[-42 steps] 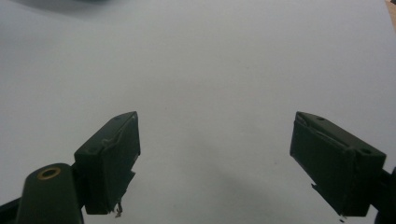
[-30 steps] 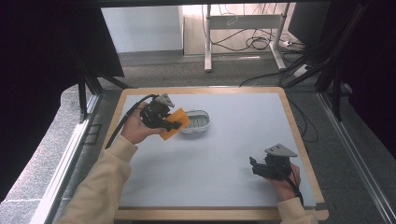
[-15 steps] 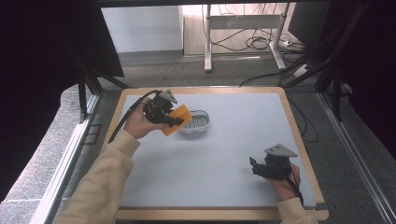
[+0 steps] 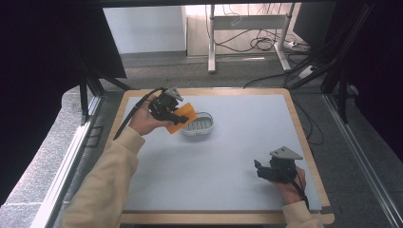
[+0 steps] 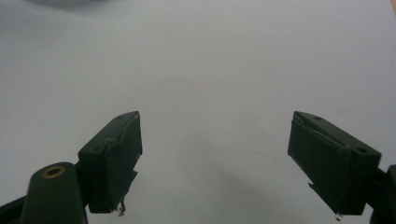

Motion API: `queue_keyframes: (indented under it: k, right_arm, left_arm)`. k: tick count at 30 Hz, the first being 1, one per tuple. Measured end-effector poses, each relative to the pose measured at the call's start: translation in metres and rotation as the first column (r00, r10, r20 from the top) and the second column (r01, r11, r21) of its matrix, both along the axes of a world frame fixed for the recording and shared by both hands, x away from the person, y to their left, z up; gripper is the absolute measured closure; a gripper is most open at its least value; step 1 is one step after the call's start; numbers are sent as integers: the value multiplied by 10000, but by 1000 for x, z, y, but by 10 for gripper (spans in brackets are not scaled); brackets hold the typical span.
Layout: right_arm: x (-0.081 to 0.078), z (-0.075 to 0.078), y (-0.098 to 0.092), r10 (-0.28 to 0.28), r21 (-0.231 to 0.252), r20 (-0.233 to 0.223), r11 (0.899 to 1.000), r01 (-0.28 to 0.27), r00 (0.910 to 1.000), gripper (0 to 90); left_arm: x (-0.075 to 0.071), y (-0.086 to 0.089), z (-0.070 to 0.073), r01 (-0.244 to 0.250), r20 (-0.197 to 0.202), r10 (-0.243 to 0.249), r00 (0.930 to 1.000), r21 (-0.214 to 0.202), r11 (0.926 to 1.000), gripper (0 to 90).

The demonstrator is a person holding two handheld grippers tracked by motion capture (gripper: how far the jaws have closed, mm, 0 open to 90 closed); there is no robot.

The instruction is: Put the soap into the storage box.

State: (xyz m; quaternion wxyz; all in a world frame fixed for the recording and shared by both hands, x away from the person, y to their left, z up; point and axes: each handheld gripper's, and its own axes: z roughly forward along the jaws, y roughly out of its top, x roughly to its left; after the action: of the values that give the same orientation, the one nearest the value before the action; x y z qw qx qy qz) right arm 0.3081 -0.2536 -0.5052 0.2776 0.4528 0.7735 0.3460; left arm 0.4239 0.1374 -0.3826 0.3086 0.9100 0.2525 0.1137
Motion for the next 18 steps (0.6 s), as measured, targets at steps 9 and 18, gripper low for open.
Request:
queue_keyframes:
  k: [9,18]
  right_arm:
    - [0,-1,-1,3,-44,-23,10000,-3,10000,179]
    - [1,-1,-2,-30,-49,-60,10000,30,10000,179]
  left_arm:
    - [11,-8,-5,435,93,-436,9990,56,9990,621]
    - [24,-17,-9,811,120,-812,9966,89,9967,620]
